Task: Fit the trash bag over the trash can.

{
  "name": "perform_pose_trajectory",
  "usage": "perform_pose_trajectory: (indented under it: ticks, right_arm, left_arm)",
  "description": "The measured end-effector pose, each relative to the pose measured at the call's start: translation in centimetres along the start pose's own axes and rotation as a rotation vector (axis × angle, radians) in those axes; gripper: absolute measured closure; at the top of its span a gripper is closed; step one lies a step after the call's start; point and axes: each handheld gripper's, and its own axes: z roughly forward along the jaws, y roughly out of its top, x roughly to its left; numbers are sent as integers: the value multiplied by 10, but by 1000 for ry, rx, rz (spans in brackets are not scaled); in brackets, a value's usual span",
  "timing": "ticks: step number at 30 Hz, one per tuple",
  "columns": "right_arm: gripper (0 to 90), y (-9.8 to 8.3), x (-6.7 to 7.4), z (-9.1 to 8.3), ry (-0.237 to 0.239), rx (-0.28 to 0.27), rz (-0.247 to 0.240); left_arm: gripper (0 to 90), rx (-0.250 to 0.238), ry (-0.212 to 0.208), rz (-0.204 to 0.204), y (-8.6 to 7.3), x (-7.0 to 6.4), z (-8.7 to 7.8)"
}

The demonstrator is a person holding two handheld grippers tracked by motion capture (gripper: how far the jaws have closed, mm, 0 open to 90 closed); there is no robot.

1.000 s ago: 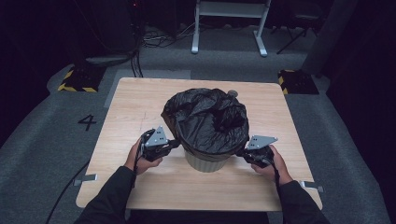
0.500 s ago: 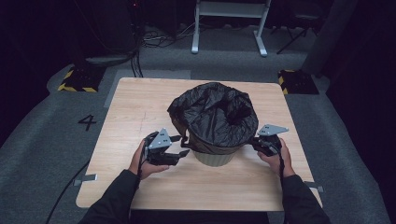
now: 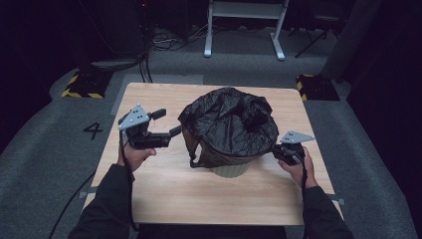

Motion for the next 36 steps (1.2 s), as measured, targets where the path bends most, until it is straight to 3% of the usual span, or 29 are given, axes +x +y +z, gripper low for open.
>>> perform_pose_trajectory:
  ticks: [4, 6, 8, 9, 10, 11, 12, 16, 18, 22, 31, 36]
  right_arm:
    - [890, 1, 2, 1, 6, 1, -13]
    - [889, 1, 2, 2, 6, 1, -19]
    - [889, 2, 3, 2, 9, 1, -21]
    - [889, 2, 4, 2, 11, 1, -24]
    - [889, 2, 4, 2, 11, 1, -28]
    - [889, 2, 4, 2, 11, 0, -29]
    - [889, 2, 4, 2, 12, -2, -29]
    - [891, 2, 3, 2, 13, -1, -25]
    - [891, 2, 3, 4, 11, 0, -27]
    - [893, 3, 4, 7, 4, 7, -34]
    - [898, 0, 2, 9, 5, 26, -11]
    - [898, -1, 4, 13, 24, 49, -15]
  left_arm:
    - [175, -6, -32, 16, 13, -2, 13]
    - [188, 11, -19, 14, 17, -2, 22]
    - [286, 22, -4, 5, 20, 1, 31]
    - [345, 29, 36, 12, 20, 3, 35]
    - [418, 39, 37, 15, 20, 6, 38]
    - [523, 45, -4, 5, 20, 11, 41]
    - [570, 51, -12, 11, 19, 13, 44]
    - [831, 76, -1, 31, 16, 18, 56]
    - [894, 99, 11, 38, 14, 19, 63]
    - [900, 148, 37, 31, 6, 24, 79]
    - [900, 249, 41, 7, -15, 28, 107]
    - [900, 297, -1, -9, -23, 25, 121]
